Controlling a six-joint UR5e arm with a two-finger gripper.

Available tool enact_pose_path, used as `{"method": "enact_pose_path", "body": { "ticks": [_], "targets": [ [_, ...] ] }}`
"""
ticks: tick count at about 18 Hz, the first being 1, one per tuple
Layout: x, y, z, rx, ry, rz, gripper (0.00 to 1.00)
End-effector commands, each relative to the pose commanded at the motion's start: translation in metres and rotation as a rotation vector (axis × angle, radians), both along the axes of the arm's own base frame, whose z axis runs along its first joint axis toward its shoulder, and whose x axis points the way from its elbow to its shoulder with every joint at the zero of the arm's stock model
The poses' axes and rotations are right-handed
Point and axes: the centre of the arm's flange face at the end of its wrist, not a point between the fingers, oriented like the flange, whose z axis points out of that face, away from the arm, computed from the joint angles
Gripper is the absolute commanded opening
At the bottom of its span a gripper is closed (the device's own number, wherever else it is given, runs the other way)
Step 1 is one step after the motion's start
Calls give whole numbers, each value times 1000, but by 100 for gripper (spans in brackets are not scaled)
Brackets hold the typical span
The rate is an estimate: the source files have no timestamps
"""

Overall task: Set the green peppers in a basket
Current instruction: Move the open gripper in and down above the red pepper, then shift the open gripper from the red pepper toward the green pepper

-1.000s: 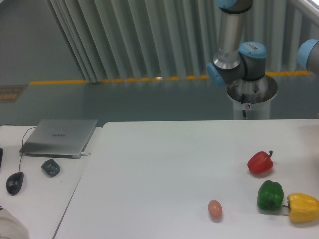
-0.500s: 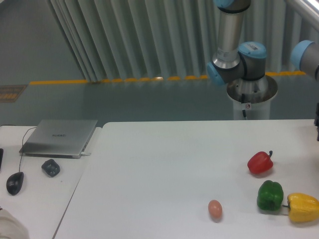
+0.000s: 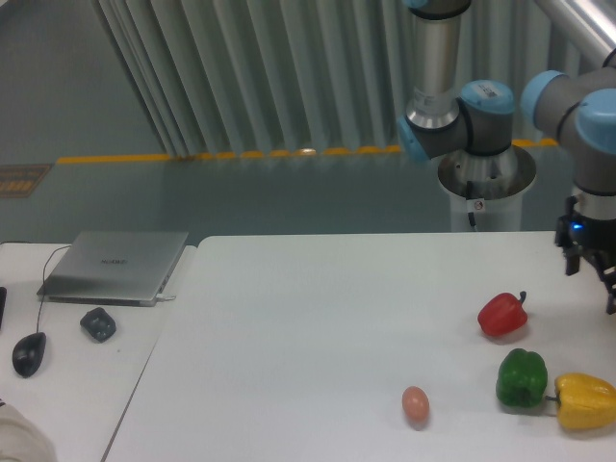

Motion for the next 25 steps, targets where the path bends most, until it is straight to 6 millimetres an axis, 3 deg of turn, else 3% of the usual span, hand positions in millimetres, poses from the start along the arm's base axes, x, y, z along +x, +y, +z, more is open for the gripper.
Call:
{"method": "enact_pose_path", "body": {
  "ticks": [6, 12, 17, 25],
  "targets": [
    [24, 33, 0, 61, 34, 79, 100],
    [36, 47, -4, 85, 5, 156, 100],
    [39, 64, -21, 117, -23, 244, 100],
    [23, 81, -65, 84, -46, 250, 100]
  ]
}}
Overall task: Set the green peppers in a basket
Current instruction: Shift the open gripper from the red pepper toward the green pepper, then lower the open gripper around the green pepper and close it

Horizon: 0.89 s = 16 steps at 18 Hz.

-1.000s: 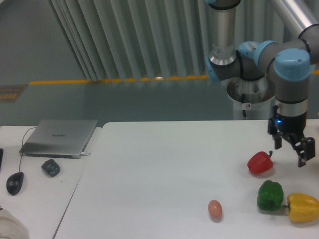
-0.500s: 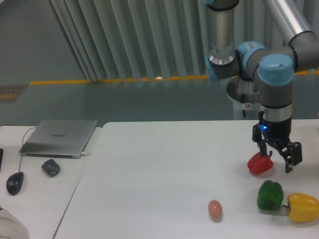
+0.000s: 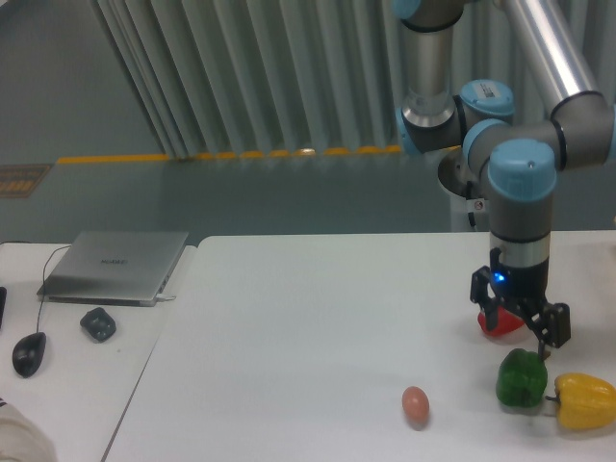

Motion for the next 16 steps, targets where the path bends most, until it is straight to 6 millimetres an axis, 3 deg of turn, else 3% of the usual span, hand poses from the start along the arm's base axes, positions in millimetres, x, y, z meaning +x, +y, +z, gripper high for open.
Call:
{"method": "enact_pose_path", "body": {
  "ticks": [3, 16],
  "targets": [
    [6, 9, -14, -17, -13, -15, 100],
    [4, 13, -33, -41, -31, -2, 100]
  ]
}}
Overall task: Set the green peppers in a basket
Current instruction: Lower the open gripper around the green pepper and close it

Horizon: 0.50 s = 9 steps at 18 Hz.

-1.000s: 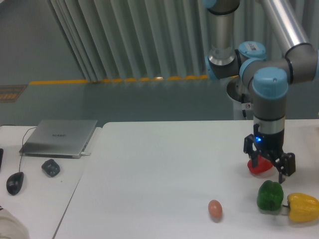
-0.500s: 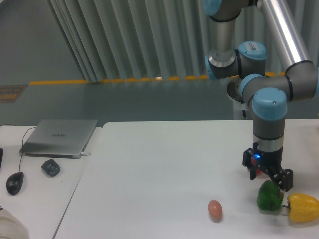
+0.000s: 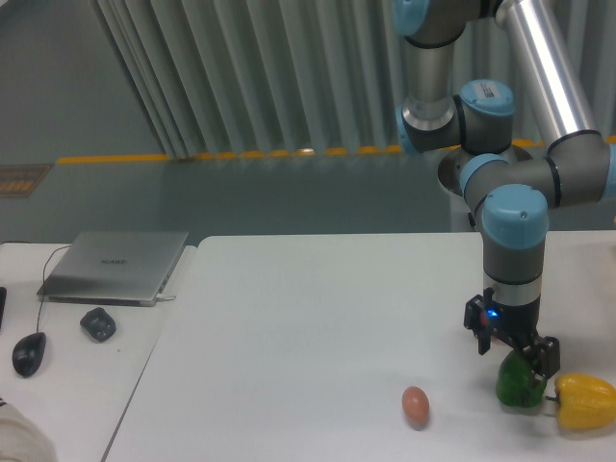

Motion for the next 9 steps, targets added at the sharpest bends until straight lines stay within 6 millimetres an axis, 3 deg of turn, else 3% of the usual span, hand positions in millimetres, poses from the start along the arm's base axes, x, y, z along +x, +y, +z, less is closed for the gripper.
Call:
{"method": "enact_pose_path", "body": {
  "ticks": [9],
  "targets": [
    [-6, -1, -13, -30, 3, 4, 100]
  ]
}}
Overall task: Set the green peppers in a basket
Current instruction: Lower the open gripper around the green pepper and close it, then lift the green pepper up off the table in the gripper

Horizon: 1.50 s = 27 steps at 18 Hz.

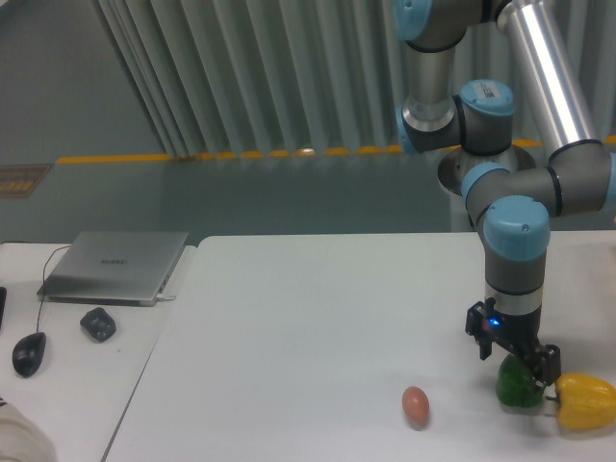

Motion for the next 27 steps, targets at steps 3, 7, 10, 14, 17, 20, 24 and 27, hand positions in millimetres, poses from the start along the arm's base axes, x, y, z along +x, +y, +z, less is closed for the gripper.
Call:
{"method": "enact_pose_path", "body": {
  "ticks": [3, 7, 10, 14, 17, 20, 24, 27],
  "targets": [
    [-2, 0, -3, -5, -1, 2, 100],
    [-4, -2, -3, -25, 21, 1, 100],
    [-4, -3, -3, -32, 29, 2, 85],
    [-4, -4, -3, -46, 40, 5, 58],
    [-2, -4, -4, -51, 42, 6, 49],
    [-1, -4, -1, -48, 45, 4, 44],
    [7, -2, 11, -32, 54, 4, 44],
    [18, 1, 22, -17, 64, 17, 44]
  ]
}}
